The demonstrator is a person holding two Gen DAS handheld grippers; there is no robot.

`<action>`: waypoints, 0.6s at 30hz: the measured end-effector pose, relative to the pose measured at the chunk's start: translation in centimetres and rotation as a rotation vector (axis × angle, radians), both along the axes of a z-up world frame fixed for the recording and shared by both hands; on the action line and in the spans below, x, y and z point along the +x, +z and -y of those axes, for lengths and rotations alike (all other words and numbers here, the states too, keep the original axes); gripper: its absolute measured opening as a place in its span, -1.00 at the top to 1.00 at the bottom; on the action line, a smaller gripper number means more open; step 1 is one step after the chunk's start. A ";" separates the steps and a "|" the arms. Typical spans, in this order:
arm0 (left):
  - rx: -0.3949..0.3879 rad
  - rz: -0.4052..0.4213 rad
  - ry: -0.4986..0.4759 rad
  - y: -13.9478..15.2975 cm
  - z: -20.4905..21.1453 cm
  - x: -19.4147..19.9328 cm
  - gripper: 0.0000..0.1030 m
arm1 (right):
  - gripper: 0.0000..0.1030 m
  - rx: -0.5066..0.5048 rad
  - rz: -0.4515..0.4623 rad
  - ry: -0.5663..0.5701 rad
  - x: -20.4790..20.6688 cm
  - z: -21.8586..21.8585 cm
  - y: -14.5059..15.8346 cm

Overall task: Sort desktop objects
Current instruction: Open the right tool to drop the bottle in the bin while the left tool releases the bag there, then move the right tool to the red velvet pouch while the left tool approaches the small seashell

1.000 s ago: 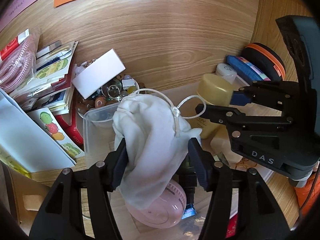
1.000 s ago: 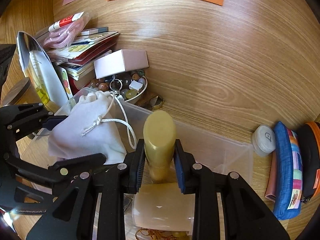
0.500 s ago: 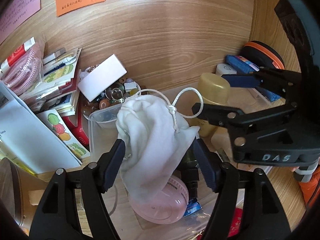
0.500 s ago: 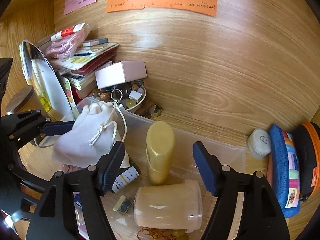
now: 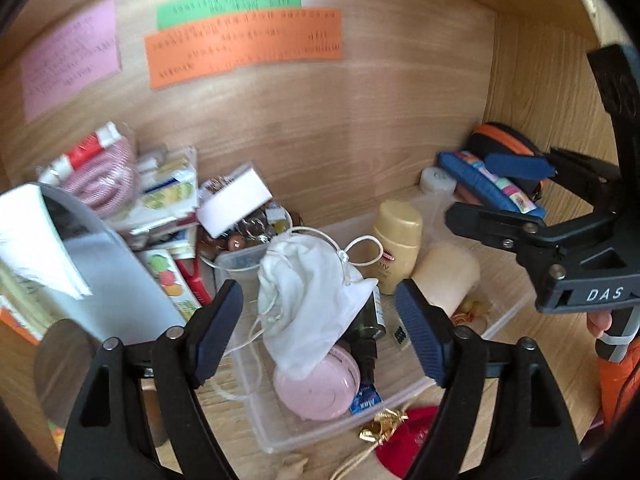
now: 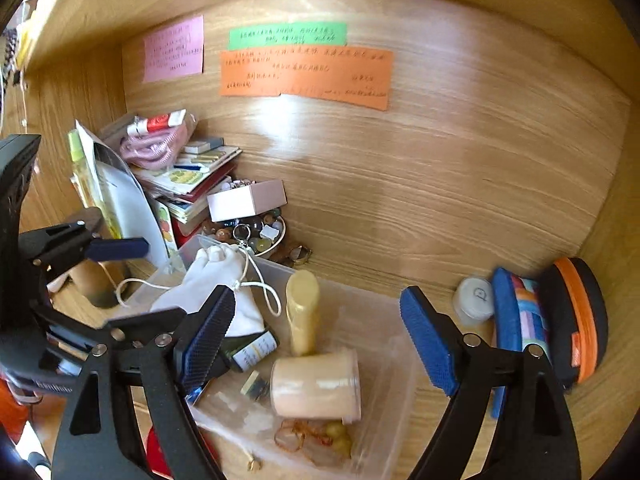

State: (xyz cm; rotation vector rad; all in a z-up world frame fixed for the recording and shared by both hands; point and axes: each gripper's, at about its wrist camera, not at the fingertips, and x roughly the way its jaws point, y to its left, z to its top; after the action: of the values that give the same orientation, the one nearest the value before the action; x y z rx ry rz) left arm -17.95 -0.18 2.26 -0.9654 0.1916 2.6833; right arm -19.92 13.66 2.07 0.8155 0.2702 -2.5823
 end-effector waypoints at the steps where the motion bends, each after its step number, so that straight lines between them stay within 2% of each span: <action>1: 0.001 -0.009 0.003 0.4 0.2 0.4 -0.67 | -0.61 -0.012 -0.001 -0.003 0.6 -0.4 0.3; 5: 0.010 -0.041 0.015 1.7 0.9 2.3 -0.77 | -0.65 -0.034 -0.011 -0.011 2.4 -1.2 1.0; 9: 0.038 -0.052 0.031 2.3 1.9 4.4 -0.82 | -0.83 -0.041 -0.046 -0.020 4.9 -1.5 1.6; 12: 0.063 -0.043 0.042 2.0 2.8 5.8 -0.83 | -0.92 -0.050 -0.063 -0.014 6.8 -1.5 1.6; 18: 0.119 0.018 0.050 0.0 4.4 8.3 -0.83 | -0.93 -0.034 -0.063 0.008 10.0 -0.5 0.2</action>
State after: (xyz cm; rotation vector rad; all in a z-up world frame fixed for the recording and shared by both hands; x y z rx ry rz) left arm -9.60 -4.56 2.29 -0.9702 0.0041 2.6955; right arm -9.93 14.13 2.23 0.7205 0.2465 -2.6015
